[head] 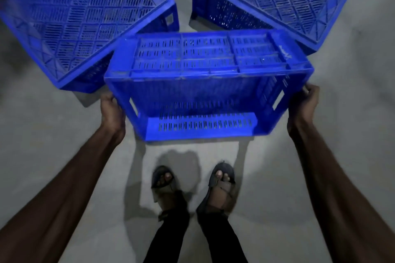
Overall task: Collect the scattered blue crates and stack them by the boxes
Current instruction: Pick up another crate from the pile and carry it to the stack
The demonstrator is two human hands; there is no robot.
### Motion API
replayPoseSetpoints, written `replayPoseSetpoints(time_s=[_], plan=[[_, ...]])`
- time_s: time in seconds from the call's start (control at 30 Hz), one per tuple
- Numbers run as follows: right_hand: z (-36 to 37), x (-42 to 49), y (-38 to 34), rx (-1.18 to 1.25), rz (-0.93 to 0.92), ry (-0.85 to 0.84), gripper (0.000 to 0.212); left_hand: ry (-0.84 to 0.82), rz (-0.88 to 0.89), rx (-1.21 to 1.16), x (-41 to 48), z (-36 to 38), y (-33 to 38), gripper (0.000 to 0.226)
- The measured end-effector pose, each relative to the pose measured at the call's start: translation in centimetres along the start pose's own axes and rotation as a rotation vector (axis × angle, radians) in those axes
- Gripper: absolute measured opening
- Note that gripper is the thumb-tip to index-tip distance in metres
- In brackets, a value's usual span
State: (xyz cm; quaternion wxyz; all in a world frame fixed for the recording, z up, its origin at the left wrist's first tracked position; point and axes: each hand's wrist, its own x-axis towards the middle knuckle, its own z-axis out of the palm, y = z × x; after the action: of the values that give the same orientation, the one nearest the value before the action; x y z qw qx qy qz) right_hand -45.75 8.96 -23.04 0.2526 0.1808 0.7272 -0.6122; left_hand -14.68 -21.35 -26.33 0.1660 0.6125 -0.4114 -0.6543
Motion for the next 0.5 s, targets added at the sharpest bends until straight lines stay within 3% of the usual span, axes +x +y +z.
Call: replayPoseSetpoints(time_s=[0.13,0.33,0.4,0.5], plan=[[-1.0,0.1,0.7,-0.009,0.062,-0.059,0.035,-0.036,-0.007,0.127,-1.1,-0.1,-0.6,0.04],[-1.6,3.1,4.7,-0.242,0.166,-0.1,0.079,-0.144,-0.074,0.322,1.6,0.9,-1.5,0.076],[-1.7,5.7,6.0,-0.315,0.196,-0.091,0.08,-0.166,-0.078,0.378,3.1,2.1,-1.1,0.078],[-2.4,11.2,8.4,-0.377,0.159,-0.047,0.089,-0.185,-0.064,0.423,4.9,4.7,-0.2,0.062]])
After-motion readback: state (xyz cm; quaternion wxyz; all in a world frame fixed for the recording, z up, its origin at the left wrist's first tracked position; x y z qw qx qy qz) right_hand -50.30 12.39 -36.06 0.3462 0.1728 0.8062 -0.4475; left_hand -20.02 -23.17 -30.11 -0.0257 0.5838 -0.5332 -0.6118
